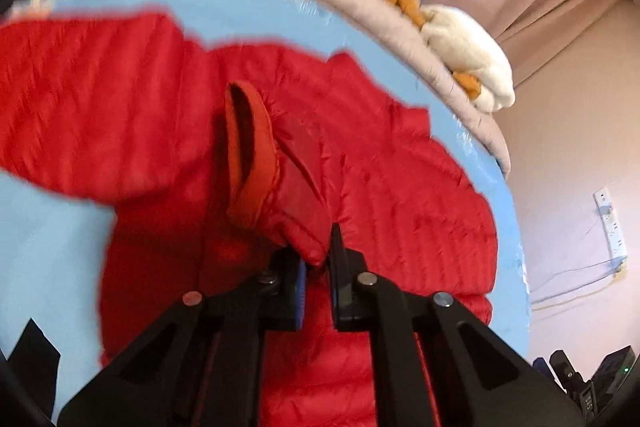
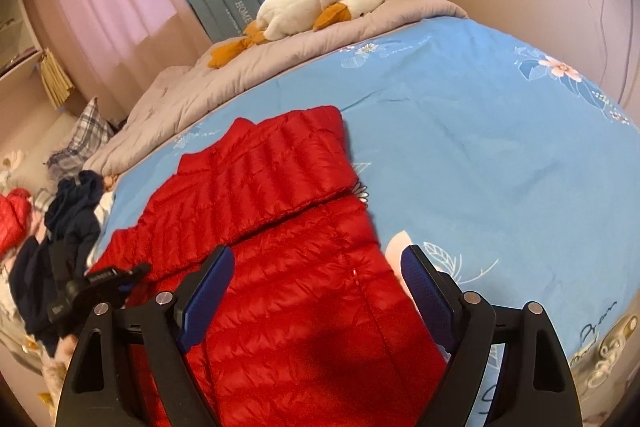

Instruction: Fold large clothes

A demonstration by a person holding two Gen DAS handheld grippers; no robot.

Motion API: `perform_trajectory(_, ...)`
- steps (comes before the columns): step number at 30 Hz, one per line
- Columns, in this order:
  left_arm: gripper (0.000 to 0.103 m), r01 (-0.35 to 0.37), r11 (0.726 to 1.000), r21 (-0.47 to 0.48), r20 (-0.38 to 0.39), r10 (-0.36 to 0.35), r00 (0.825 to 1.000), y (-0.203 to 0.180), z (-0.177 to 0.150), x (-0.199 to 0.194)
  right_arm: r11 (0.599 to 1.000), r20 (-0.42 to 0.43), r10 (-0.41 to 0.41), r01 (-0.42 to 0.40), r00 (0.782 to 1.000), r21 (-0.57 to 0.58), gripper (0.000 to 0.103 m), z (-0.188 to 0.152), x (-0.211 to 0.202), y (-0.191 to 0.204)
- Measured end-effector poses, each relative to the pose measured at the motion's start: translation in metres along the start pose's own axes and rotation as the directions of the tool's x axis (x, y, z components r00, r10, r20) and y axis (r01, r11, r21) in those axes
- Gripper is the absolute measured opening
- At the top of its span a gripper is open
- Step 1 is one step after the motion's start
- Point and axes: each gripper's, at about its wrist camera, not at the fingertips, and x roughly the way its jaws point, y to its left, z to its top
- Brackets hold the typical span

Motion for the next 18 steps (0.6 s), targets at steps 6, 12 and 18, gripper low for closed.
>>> perform_trajectory(6, 0.007, 0.019, 0.998, 0.053, 0.103, -0.024, 0.994, -0.007, 0.032, -0.032, 1.000, 0.006, 0.015, -0.015, 1.000, -0.018, 0.085, 0.003, -0.001, 0.004)
perform_trajectory(12, 0.007, -0.068, 0.995, 0.078, 0.111, 0.059, 0.992, 0.011, 0.037, -0.038, 0.999, -0.003, 0.021, -0.021, 1.000, -0.029, 0.085, 0.004, 0.003, 0.009)
perform_trajectory(18, 0.007, -0.146, 0.986, 0.079, 0.036, 0.143, 0.989, 0.037, 0.022, -0.015, 0.999, -0.012, 0.017, -0.017, 1.000, -0.051, 0.085, 0.003, 0.007, 0.014)
